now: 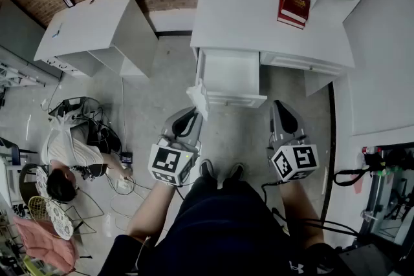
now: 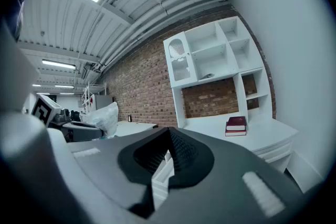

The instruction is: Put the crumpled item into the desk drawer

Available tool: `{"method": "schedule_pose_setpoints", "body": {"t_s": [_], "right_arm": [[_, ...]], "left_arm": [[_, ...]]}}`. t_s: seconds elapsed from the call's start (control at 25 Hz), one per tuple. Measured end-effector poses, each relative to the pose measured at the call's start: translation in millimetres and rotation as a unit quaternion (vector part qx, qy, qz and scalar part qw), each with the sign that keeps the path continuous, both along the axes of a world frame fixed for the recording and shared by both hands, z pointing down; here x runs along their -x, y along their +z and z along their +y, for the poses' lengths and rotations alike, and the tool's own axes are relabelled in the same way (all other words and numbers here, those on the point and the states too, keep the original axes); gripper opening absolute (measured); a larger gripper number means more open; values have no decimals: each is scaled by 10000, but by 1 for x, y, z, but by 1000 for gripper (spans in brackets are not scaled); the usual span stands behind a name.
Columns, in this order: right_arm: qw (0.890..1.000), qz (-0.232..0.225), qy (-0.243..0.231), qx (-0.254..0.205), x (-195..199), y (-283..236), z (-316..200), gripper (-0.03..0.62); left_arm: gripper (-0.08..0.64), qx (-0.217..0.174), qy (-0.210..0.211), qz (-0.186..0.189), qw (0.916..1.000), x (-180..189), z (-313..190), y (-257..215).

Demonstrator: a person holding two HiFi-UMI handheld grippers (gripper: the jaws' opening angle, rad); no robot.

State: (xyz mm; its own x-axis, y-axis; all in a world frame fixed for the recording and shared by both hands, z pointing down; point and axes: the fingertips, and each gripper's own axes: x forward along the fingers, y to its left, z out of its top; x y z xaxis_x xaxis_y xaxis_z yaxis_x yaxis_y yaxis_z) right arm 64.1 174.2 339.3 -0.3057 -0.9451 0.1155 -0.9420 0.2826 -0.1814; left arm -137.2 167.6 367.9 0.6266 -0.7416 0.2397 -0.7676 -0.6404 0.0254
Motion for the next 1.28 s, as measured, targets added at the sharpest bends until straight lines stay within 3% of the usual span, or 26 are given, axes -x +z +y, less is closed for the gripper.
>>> {"method": "schedule_pose_setpoints", "body": {"t_s": [0.56,0.96,1.28], "right_arm": [[9999,-102,-121,-26,-18,-2,-2,2],[9996,-112,-229,-131,-51,-9,0,3],[9994,-152,-299,-67,-54,-5,-10,2]], "left_arm": [[25,-107,-114,-298,9994,-14,-3,-3],[25,-238,-558,-658,9960,-13,-7,-3],[25,-286,-702,-831,9937,-12,-12,0]]}}
